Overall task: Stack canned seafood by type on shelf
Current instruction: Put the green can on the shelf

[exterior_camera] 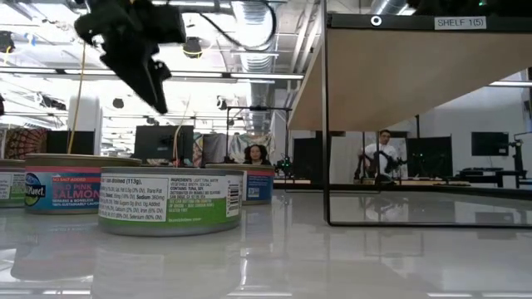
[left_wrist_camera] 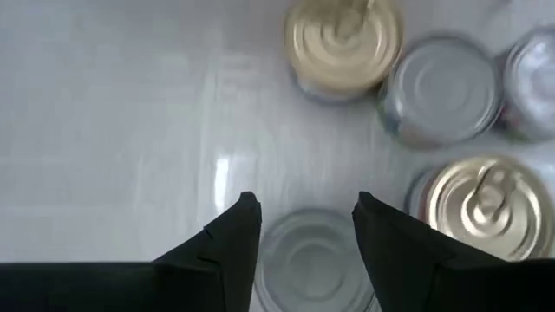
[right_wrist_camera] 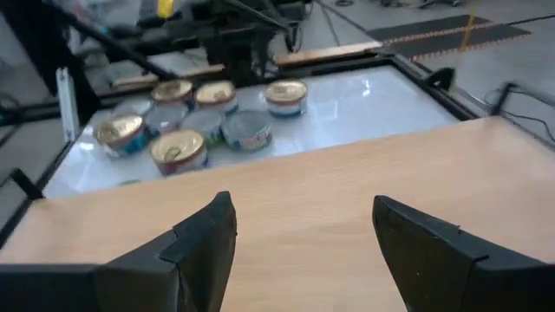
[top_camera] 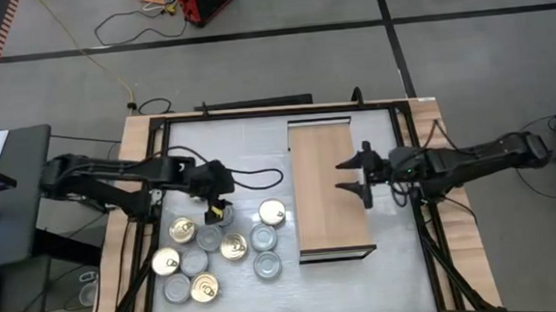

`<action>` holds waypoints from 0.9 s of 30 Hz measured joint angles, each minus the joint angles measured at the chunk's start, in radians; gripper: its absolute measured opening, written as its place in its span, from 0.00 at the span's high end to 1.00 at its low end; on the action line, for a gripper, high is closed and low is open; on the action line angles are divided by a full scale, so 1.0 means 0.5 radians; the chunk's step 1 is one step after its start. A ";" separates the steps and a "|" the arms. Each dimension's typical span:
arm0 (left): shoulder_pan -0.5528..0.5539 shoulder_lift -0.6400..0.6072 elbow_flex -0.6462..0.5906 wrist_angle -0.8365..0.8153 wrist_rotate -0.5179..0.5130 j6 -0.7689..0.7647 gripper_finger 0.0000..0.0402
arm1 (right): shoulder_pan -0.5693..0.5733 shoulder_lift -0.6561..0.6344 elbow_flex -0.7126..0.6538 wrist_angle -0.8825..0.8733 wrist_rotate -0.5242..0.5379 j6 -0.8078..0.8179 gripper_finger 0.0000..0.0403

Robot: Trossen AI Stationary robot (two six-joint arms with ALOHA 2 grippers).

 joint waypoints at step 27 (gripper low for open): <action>0.543 0.251 -0.098 -0.027 0.548 0.515 0.57 | 0.124 0.156 0.271 0.301 -0.002 -0.495 0.27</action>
